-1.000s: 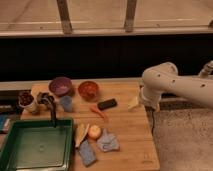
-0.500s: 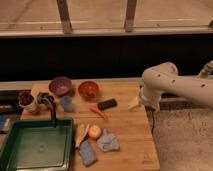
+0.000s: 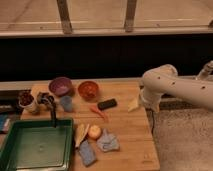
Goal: Wipe tray with towel
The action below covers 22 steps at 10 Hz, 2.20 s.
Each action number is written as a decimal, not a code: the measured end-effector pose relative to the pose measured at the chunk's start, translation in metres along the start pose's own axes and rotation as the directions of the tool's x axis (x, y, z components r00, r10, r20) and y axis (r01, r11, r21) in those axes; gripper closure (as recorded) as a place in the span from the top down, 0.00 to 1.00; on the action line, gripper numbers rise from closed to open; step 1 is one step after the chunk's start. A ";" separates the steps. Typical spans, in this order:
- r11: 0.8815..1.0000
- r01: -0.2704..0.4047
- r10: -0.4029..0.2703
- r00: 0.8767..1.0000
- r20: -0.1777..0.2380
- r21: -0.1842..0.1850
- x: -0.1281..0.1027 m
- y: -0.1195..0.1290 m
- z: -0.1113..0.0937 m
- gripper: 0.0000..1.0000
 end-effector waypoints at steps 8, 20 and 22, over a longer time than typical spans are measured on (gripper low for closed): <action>0.953 0.288 -0.294 0.954 -0.065 -0.090 0.068 0.102 0.061 0.80; 0.923 0.367 -0.383 0.909 -0.167 -0.118 0.084 0.154 0.123 0.80; 0.920 0.373 -0.390 0.902 -0.188 -0.117 0.089 0.157 0.129 0.80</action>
